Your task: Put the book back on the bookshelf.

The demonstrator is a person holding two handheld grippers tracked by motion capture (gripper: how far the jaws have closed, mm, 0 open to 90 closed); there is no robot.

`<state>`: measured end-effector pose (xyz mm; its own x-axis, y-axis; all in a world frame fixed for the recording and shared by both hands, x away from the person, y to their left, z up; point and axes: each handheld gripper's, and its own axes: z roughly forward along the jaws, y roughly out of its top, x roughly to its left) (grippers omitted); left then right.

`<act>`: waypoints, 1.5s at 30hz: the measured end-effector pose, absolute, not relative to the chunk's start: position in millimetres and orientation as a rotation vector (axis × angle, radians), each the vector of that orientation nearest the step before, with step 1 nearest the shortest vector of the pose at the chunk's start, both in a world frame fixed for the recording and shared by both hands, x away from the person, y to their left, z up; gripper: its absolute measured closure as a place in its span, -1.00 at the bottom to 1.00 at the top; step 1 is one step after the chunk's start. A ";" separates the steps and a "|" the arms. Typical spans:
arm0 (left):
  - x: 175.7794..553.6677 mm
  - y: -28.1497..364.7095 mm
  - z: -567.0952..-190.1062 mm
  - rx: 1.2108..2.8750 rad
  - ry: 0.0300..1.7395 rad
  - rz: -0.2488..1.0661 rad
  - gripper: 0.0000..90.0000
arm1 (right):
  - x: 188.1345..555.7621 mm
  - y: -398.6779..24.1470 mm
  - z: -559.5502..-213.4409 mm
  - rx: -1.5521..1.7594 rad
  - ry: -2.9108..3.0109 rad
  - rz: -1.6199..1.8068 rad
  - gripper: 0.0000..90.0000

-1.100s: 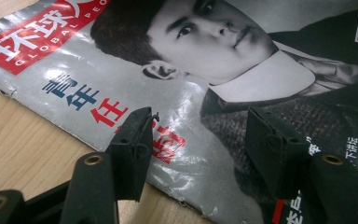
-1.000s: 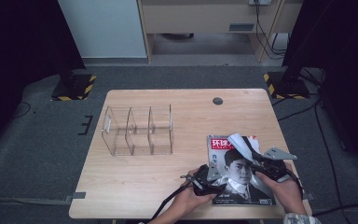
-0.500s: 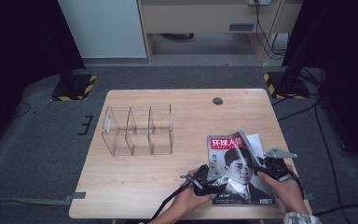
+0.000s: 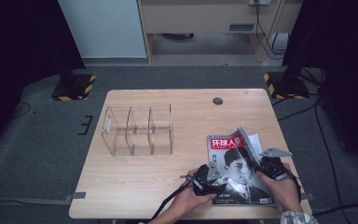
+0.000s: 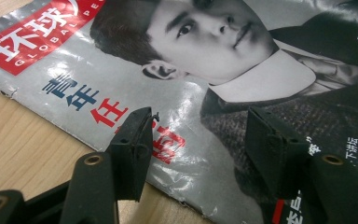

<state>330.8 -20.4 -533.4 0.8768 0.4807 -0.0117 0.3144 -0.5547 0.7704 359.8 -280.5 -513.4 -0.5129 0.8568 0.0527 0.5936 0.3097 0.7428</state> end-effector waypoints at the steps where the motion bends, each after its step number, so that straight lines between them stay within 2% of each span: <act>1: 330.8 -20.4 -533.4 2.202 0.570 0.253 -0.12 | 359.8 -280.5 -513.4 1.299 2.230 1.034 0.85; 6: 338.4 -14.2 -532.9 2.184 0.595 0.216 -0.71 | 356.5 -282.1 -508.7 1.277 2.192 1.138 0.94; 8: 347.3 -7.9 -531.3 2.160 0.633 0.227 -0.80 | 355.3 -281.8 -506.0 1.249 2.190 1.154 0.95; 12: 370.3 0.0 -524.7 2.103 0.746 0.262 -0.84 | 351.2 -281.2 -500.0 1.209 2.170 1.210 0.95; 17: 390.1 4.1 -520.0 2.077 0.835 0.215 -0.84 | 344.3 -282.2 -492.2 1.176 2.154 1.278 0.95; 27: 397.7 -7.1 -526.2 2.084 0.840 0.153 -0.84 | 335.0 -283.8 -479.6 1.121 2.084 1.486 0.95; 31: 398.0 -13.1 -528.6 2.087 0.848 0.119 -0.79 | 338.0 -283.6 -484.3 1.152 2.076 1.542 0.95; 33: 402.1 -13.8 -532.6 2.080 0.904 0.078 -0.74 | 343.4 -282.8 -492.5 1.190 2.086 1.522 0.95; 37: 404.0 -12.8 -531.3 2.078 0.934 0.090 -0.51 | 350.0 -283.4 -501.2 1.223 2.113 1.485 0.95; 42: 403.5 -13.4 -530.3 2.112 0.919 0.166 -0.01 | 357.4 -283.1 -514.5 1.292 2.168 1.356 0.91; 45: 401.2 -15.8 -529.9 2.127 0.913 0.223 0.17 | 361.3 -280.3 -523.2 1.304 2.221 1.244 0.82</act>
